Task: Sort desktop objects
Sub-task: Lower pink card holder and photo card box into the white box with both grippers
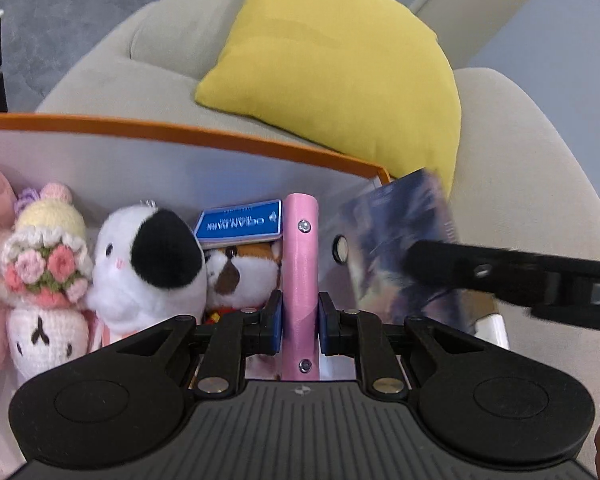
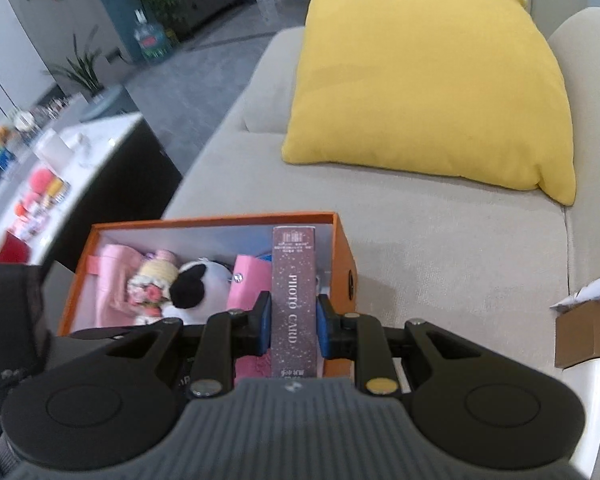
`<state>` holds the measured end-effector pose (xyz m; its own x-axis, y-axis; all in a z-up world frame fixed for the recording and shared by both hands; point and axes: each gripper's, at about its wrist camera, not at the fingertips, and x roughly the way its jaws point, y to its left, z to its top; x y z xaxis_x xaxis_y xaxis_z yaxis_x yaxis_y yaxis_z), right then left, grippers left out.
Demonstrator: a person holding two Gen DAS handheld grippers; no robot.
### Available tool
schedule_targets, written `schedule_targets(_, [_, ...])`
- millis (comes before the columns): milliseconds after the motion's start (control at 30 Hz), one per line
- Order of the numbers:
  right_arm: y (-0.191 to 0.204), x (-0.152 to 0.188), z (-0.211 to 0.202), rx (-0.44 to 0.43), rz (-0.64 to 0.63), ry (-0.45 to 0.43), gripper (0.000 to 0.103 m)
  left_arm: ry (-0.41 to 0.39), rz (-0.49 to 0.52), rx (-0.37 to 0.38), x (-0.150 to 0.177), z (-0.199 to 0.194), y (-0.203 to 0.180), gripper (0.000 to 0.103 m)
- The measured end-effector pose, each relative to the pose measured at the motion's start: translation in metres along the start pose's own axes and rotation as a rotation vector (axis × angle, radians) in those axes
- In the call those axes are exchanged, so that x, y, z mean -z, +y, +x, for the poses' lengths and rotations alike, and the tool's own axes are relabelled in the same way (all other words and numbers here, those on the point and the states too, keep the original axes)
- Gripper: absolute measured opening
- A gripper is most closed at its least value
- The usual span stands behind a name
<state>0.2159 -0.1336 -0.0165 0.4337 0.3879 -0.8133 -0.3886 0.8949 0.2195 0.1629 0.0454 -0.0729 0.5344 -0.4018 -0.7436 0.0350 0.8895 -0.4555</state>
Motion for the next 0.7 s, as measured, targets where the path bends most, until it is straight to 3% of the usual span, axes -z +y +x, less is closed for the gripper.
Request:
schedule_targets(367, [0.017,-0.013,0.042,0.187,-0.022,0.091,0.024,-0.022,-0.011,0.031,-0.004,0.014,0.010,0.019])
schedule_targets(700, [0.021,-0.025,0.054,0.210,-0.038,0.126,0.026,-0.008,-0.024,0.002,-0.008,0.028,0.003,0.020])
